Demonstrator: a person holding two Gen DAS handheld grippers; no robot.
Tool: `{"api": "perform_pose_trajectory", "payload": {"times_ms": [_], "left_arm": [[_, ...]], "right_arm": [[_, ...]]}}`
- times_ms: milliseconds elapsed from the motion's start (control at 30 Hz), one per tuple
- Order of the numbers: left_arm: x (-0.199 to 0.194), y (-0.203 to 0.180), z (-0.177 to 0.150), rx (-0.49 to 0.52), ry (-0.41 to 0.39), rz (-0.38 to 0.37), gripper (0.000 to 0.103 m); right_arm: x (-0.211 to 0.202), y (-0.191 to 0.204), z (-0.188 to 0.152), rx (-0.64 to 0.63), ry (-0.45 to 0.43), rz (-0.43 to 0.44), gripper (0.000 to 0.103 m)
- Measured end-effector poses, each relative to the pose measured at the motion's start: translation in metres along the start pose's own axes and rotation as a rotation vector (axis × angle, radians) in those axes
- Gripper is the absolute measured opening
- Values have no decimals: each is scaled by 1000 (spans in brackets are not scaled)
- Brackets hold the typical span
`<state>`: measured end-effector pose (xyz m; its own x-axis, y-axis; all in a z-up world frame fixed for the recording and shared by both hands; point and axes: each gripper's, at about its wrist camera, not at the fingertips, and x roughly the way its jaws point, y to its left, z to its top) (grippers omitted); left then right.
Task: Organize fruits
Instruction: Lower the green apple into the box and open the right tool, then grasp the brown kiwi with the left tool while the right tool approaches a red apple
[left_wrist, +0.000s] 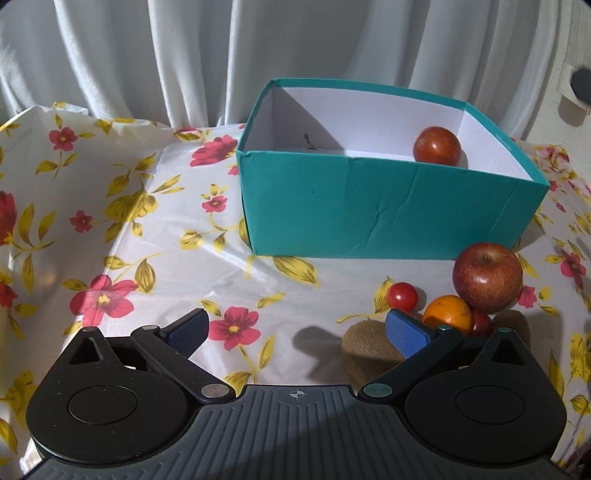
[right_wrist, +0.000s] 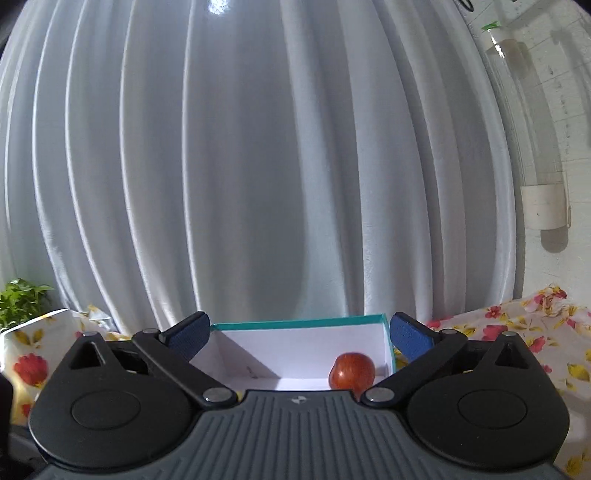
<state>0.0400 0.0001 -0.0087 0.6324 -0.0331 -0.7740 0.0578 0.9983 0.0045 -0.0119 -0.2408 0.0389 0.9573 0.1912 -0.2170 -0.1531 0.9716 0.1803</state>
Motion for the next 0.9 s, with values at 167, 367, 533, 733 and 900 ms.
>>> {"api": "perform_pose_trajectory", "payload": {"times_ms": [167,367,533,733,900], "left_arm": [[9,-6,-3,-22,42,-32,103],[18,-19,-7,-8,85,-54,103],[22,-27,-7,2,98,-47,103],[27,-33,-7,11,105,-36,103],[31,-33,-9,-10,124,-44,103]], "right_arm": [[-25,3,-19,19,76,-35,103],[-37,15,-33,-86,108,-64,103],[-39,12,-38,-73,137,-72,103],[-36,15,-45,-86,177,-81,103],[-37,15,-46,-78,187,-77,103]]}}
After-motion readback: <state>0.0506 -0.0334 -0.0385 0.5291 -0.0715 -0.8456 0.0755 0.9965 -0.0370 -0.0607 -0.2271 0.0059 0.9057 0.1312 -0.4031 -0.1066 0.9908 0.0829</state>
